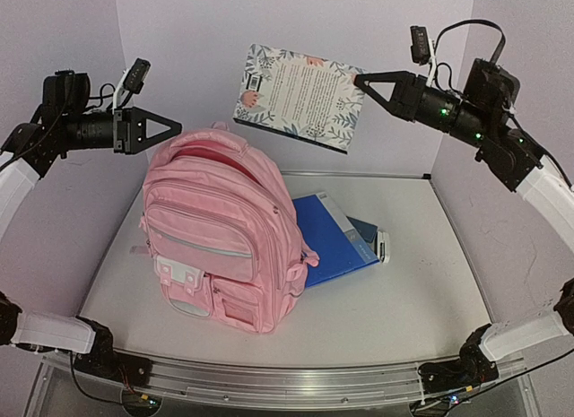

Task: Pack the student bag
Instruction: Place the book in the student bag.

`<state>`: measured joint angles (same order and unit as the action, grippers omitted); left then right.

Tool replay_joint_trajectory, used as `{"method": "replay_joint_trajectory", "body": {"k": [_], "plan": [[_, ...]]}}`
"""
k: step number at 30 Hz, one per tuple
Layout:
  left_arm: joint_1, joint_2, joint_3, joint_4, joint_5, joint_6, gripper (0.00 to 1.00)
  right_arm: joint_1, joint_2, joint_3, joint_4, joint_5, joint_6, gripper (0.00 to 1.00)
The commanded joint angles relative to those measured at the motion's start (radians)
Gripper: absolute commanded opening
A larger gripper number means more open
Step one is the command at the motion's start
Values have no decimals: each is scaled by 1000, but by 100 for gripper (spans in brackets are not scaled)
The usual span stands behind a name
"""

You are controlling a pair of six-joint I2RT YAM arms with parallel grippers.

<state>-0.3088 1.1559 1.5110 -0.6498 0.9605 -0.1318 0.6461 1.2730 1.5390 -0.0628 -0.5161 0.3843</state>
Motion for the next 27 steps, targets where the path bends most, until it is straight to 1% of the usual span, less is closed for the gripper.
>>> {"method": "replay_joint_trajectory", "body": {"k": [1,9,16,19,24,27], "plan": [[-1,-48,-65,-14,22,20,80,11,-82,-18,167,-71,8,0],[-2,-69,-128,-50,36,28,78,12,-104,-58,189,-119,17,0],[-2,-116,-163,-85,16,42,80,26,-102,-97,183,-98,-25,0],[-2,-120,-166,-118,26,52,75,33,-95,-111,170,-87,-57,0],[-2,-128,-162,-153,38,71,61,59,-78,-113,120,-74,-136,0],[-1,-134,-161,-163,34,79,60,83,-54,-89,53,-65,-208,0]]}}
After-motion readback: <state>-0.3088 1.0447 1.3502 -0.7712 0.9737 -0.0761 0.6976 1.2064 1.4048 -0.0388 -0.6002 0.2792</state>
